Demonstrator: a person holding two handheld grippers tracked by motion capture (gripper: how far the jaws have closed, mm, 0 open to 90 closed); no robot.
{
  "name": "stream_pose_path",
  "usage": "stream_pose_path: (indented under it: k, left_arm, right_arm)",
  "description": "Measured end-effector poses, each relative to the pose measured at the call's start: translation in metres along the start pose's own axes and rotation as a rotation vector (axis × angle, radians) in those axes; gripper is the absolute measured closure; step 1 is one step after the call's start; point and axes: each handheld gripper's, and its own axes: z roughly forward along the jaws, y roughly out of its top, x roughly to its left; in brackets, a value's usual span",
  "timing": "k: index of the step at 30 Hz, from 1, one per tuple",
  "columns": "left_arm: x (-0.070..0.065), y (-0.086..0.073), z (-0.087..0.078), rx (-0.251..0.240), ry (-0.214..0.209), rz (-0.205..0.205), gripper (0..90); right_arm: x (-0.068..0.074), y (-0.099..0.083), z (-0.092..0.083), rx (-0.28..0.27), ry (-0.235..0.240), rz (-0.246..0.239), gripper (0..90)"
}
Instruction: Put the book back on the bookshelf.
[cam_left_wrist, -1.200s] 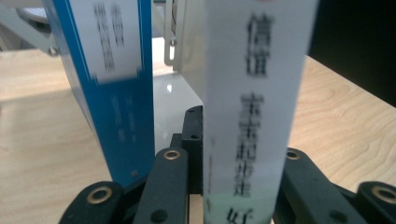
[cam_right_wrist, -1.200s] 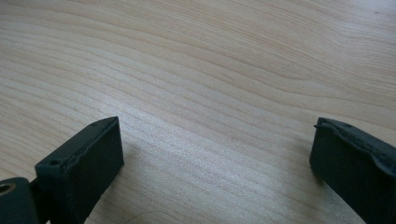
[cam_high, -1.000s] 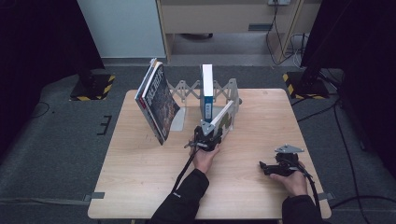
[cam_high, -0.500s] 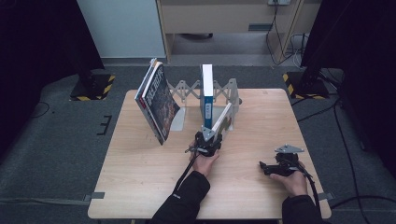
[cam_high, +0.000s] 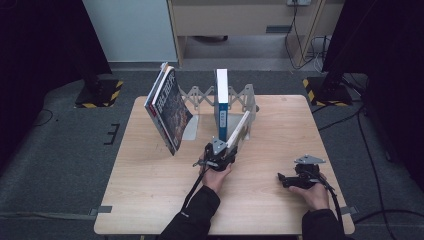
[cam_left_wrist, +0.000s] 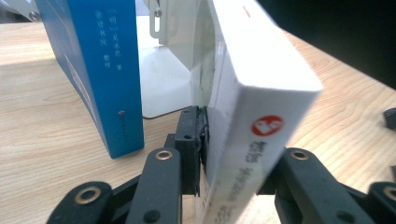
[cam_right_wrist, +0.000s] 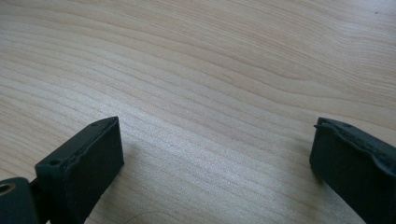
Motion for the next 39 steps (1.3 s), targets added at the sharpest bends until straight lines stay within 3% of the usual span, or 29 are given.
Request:
stream_pose_path:
  k: [9, 20, 27, 32, 39]
  left_arm:
    - [-0.002, 0.002, -0.005, 0.005, 0.019, 0.011, 70.2]
    - [-0.005, 0.011, 0.013, -0.009, 0.023, -0.001, 68.0]
    - [-0.006, 0.013, 0.022, -0.012, -0.019, -0.003, 63.7]
    - [-0.006, 0.01, 0.011, -0.006, -0.07, 0.026, 61.1]
    - [-0.007, 0.012, 0.0, -0.007, -0.098, 0.054, 60.9]
  right_arm:
    - [0.0, 0.0, 0.0, 0.001, 0.0, -0.002, 2.8]
    - [0.0, 0.0, 0.0, 0.001, 0.0, -0.002, 2.8]
    - [0.0, 0.0, 0.0, 0.001, -0.001, 0.0, 2.5]
    - [0.0, 0.0, 0.0, 0.001, -0.001, 0.0, 2.5]
    - [0.0, 0.0, 0.0, 0.001, -0.001, 0.0, 2.5]
